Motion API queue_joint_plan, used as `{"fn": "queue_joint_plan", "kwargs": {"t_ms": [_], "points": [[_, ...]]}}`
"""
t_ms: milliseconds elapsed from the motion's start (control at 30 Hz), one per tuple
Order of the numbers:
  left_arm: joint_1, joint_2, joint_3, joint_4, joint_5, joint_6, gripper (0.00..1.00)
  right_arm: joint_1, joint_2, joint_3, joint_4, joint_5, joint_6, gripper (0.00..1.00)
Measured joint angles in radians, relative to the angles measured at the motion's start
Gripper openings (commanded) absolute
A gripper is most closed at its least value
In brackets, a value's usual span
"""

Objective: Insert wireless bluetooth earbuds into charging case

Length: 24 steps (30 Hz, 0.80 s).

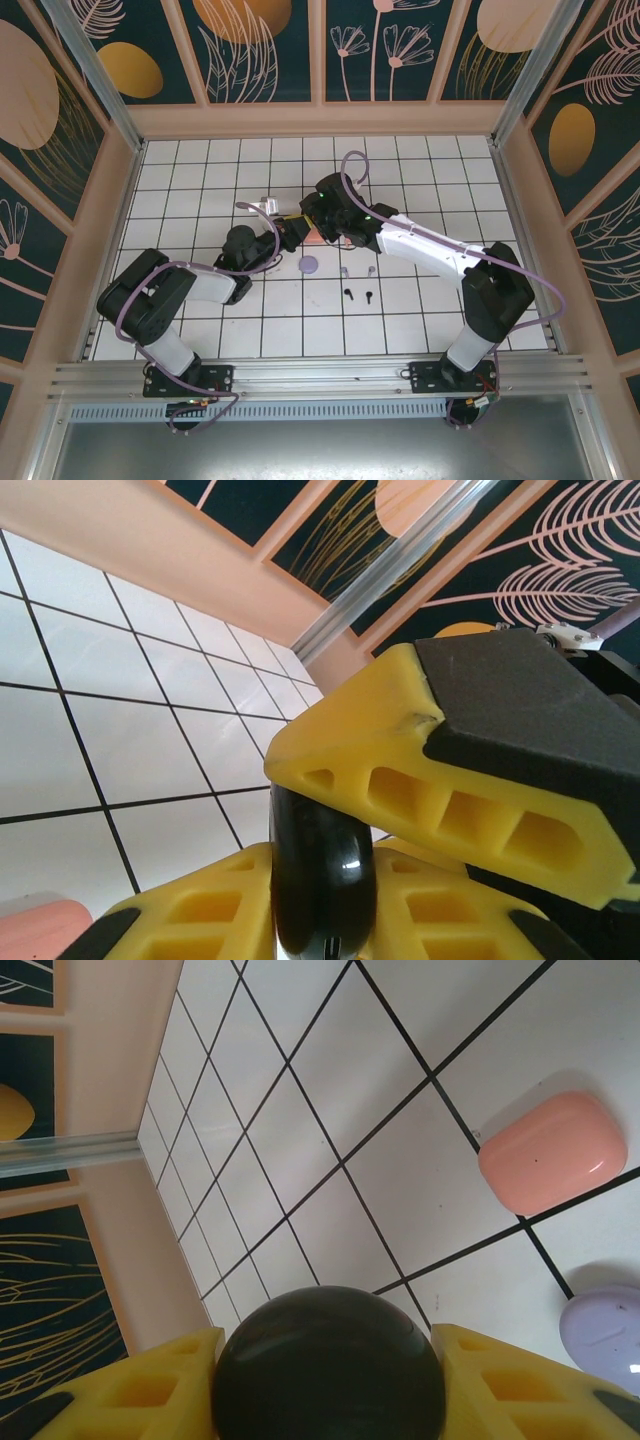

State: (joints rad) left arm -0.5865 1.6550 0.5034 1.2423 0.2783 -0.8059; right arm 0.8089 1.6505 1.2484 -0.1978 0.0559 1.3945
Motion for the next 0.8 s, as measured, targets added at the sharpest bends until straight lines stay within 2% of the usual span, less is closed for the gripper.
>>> {"fn": "queue_joint_plan", "kwargs": {"t_ms": [133, 200, 300, 367, 400, 600, 800], "points": [[-0.001, 0.002, 0.000, 0.004, -0.004, 0.000, 0.07, 0.000, -0.001, -0.005, 0.008, 0.003, 0.003, 0.38], [-0.002, 0.002, -0.001, 0.004, -0.005, 0.000, 0.00, 0.001, -0.006, -0.015, 0.021, 0.003, 0.004, 0.41], [-0.003, 0.002, -0.002, 0.008, -0.005, -0.001, 0.00, 0.001, -0.012, -0.028, 0.036, 0.003, 0.012, 0.63], [-0.003, 0.002, -0.003, 0.019, 0.001, -0.011, 0.00, 0.001, -0.016, -0.031, 0.041, 0.000, 0.018, 0.73], [-0.004, 0.001, -0.003, 0.023, 0.002, -0.016, 0.00, -0.001, -0.021, -0.033, 0.042, -0.002, 0.017, 0.75], [-0.005, -0.038, -0.003, -0.026, 0.006, -0.025, 0.00, -0.058, -0.133, -0.042, 0.035, 0.011, -0.039, 0.79], [-0.005, -0.146, 0.026, -0.181, 0.041, 0.036, 0.00, -0.166, -0.349, -0.171, 0.079, -0.010, -0.258, 0.80]]}}
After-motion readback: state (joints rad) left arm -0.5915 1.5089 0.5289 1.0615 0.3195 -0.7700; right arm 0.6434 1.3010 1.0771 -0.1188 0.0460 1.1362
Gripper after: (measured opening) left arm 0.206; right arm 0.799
